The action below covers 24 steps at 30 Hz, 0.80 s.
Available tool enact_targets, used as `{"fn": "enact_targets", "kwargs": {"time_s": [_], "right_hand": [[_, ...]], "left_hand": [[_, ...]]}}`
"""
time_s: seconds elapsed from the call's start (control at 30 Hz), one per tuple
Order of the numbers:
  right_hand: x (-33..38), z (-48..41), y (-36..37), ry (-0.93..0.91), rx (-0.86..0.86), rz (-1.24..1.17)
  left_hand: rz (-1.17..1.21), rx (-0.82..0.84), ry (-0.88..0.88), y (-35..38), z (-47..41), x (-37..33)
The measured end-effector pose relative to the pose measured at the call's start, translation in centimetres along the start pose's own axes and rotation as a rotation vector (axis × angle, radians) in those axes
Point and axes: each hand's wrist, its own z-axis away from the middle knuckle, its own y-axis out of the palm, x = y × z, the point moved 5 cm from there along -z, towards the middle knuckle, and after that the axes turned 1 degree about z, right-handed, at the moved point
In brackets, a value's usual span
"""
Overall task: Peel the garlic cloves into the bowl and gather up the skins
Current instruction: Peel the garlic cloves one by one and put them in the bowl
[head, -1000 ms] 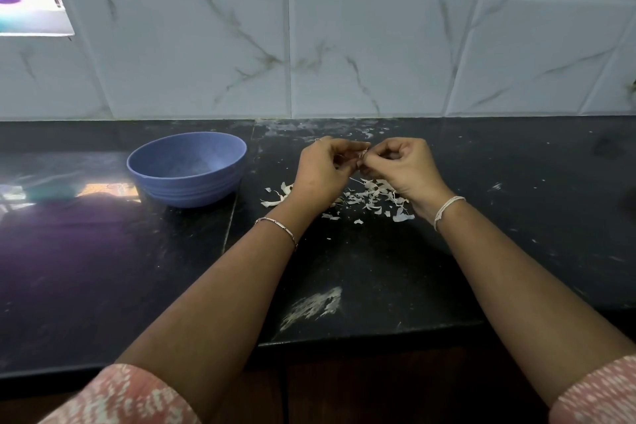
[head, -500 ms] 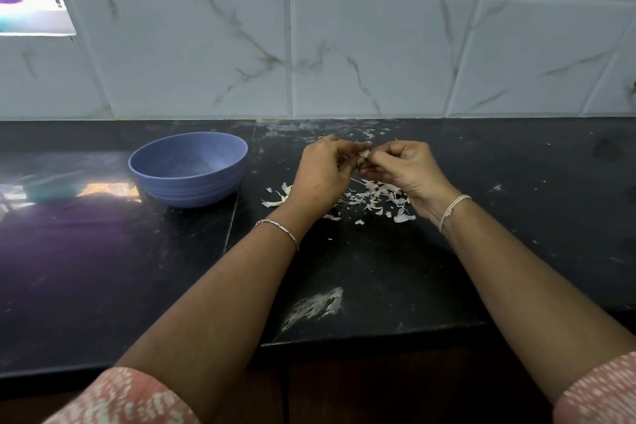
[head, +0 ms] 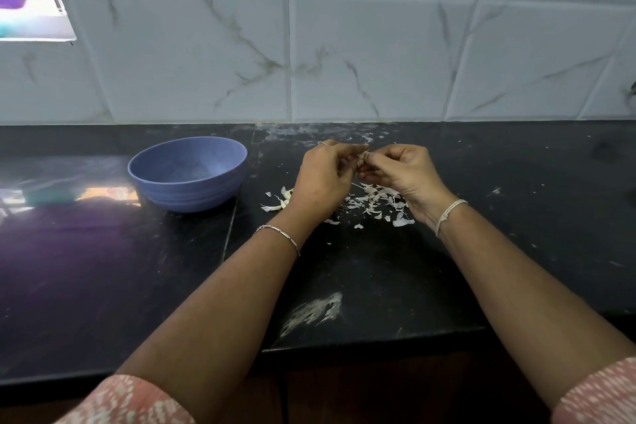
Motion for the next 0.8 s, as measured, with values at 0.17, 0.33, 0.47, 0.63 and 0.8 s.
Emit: {"fn": "enact_targets", "kwargs": {"time_s": [0.17, 0.33, 0.47, 0.63, 0.8], "right_hand": [[-0.24, -0.18, -0.02, -0.014, -0.028, 0.016], [-0.14, 0.03, 0.07, -0.007, -0.024, 0.006], [-0.08, -0.04, -0.05, -0.037, -0.075, 0.02], [-0.02, -0.14, -0.07, -0.086, -0.082, 0.067], [-0.05, -0.28, -0.07, -0.118, -0.084, 0.107]], "left_hand": [[0.011, -0.007, -0.011, 0.07, -0.08, 0.25], [0.026, -0.018, -0.02, 0.11, -0.03, 0.4], [0.026, -0.029, -0.036, 0.18, -0.05, 0.45], [0.038, -0.058, -0.055, 0.15, -0.05, 0.6], [0.073, -0.074, -0.092, 0.09, -0.08, 0.83]]}}
